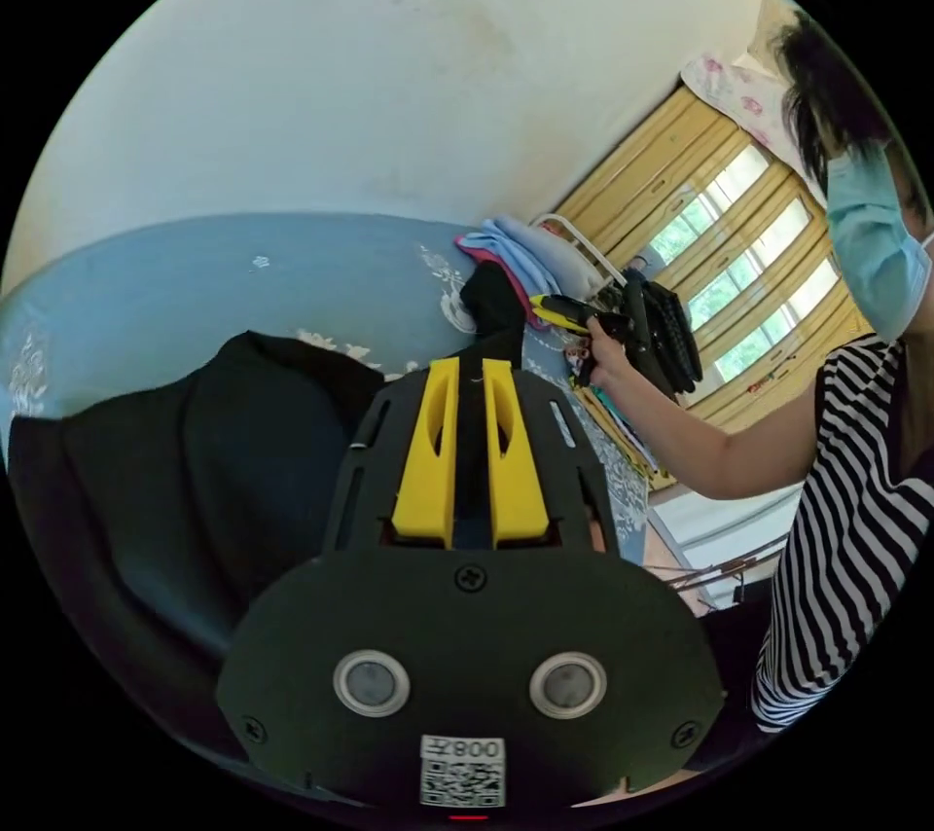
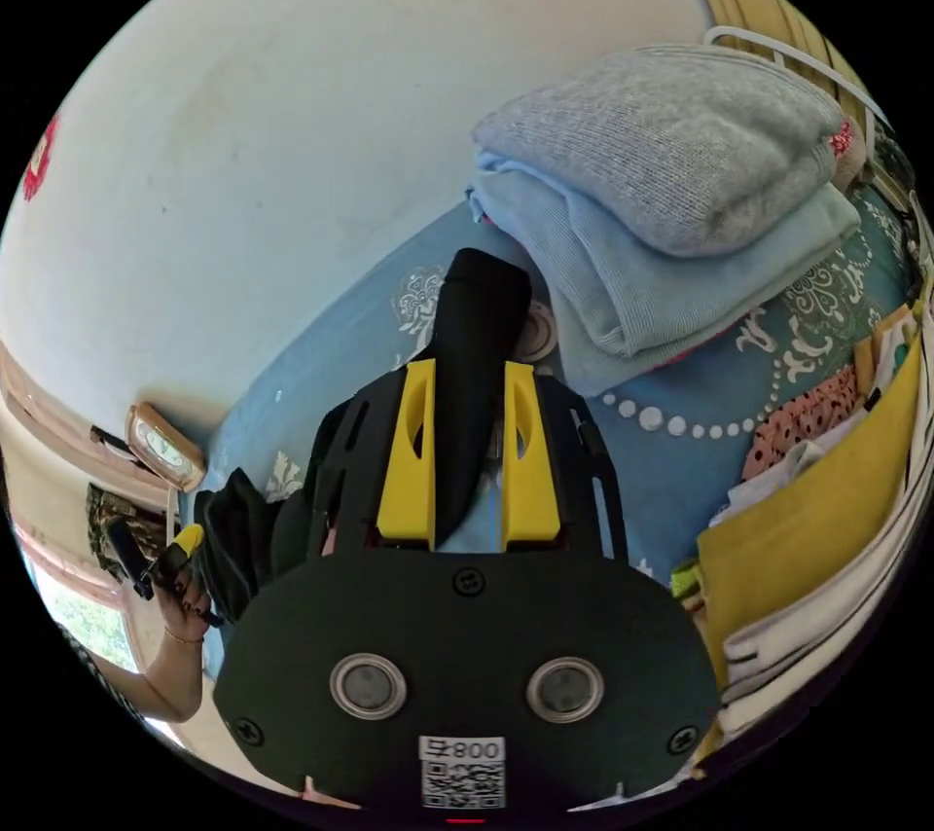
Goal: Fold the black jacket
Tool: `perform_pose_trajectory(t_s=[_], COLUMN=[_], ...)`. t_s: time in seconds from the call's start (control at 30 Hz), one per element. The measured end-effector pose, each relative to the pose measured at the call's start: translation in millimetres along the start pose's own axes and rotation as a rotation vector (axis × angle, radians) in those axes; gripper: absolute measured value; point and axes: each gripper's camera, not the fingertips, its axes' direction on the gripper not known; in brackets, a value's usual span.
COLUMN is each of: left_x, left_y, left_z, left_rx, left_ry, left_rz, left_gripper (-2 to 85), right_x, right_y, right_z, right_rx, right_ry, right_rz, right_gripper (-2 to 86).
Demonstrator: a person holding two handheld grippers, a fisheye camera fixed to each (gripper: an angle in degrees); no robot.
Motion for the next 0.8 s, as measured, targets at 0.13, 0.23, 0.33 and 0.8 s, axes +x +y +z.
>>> perform_pose_trajectory(t_s=[0.13, 0.23, 0.33, 0.8], left_x=[5.3, -3.0, -17.7, 0.5], left_y=[-22.2, -46.1, -81.4, -158.4], left_z=[46.9, 82.3, 118.7, 202.9], left_rx=[-0.075, -0.120, -0.147, -0.344], left_ry=[0.037, 0.076, 0.124, 0.322], left_rz=[0.039, 0.043, 0.026, 0.091], left_gripper=[5.9, 7.7, 9.3, 1.8], right_x=[15.4, 26.8, 36.2, 28.5], right_y=[-8.6, -11.4, -11.1, 63.7], right_z=[17.6, 24.4, 28.7, -60.0], right_rx=[-0.043, -0.053, -0.072, 0.137], right_ry=[0.024, 0.000, -0.015, -0.430], right_rz=[0.034, 0.055, 0.055, -0.159], right_gripper=[10.9, 10.5, 9.2, 2.0])
